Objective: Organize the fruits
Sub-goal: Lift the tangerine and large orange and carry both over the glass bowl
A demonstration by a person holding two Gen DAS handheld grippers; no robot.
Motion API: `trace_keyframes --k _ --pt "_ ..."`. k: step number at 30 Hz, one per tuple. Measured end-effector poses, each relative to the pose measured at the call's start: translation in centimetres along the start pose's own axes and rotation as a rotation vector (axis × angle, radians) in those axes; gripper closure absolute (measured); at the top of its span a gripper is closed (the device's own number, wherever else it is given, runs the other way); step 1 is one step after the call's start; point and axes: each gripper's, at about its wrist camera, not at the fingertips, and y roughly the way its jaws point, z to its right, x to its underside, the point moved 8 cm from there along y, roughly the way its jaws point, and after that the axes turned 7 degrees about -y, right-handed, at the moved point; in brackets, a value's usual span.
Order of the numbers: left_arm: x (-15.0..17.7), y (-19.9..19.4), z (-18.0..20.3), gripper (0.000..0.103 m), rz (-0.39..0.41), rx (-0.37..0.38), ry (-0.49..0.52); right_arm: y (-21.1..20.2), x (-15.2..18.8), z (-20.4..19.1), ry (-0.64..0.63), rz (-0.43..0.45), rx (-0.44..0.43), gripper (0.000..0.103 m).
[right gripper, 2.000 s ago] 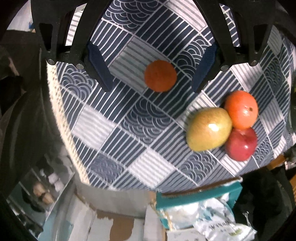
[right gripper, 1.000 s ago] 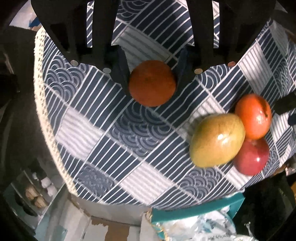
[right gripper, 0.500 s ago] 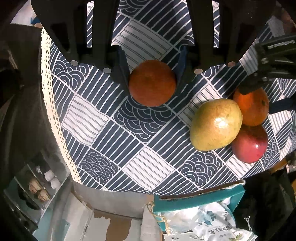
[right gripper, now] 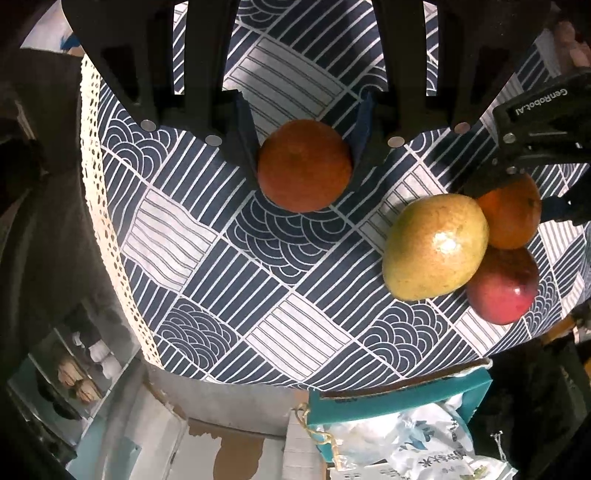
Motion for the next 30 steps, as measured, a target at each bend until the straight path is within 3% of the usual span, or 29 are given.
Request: trace_keyframes --k 7,30 --pt "0.6 -1.2 -0.2 0.034 0.027 -0.038 0.033 -0.7 -0.3 -0.7 -0.017 0.017 0.001 0.059" --pt "0.4 -9.7 -4.0 0.035 0.162 -0.067 -0.014 -6.4 -2.7 -3.8 -0.07 0.14 -0.016 0.059"
